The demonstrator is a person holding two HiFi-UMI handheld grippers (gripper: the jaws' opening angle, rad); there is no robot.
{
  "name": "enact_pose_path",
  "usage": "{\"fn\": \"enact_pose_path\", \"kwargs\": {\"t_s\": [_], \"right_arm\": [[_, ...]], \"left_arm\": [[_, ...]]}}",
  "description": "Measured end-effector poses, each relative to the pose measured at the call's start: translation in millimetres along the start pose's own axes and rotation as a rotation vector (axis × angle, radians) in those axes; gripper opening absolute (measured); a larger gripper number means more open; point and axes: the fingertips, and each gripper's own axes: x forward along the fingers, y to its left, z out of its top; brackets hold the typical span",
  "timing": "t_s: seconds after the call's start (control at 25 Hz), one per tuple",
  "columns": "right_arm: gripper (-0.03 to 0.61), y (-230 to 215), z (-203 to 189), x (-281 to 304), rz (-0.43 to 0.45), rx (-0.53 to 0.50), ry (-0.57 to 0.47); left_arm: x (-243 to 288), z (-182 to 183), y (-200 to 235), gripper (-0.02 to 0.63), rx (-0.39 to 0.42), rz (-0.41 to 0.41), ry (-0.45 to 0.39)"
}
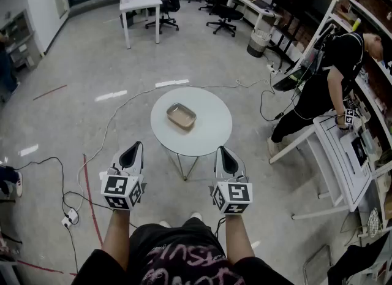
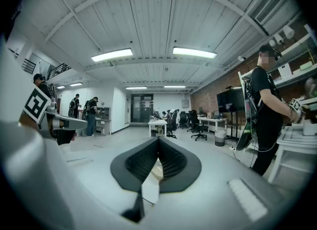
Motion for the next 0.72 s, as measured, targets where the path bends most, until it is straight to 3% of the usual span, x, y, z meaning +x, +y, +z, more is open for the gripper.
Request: {"fn": "enact_pose_path", "kwargs": {"t_s": [0.72], "right_arm": [[-0.002,7.7,2.0,-3.2,-0.016,0.005,-0.015]], "left_arm": [[-1.6,-2.1,3.0,-0.003,-0.007,-0.023,0.006]]}}
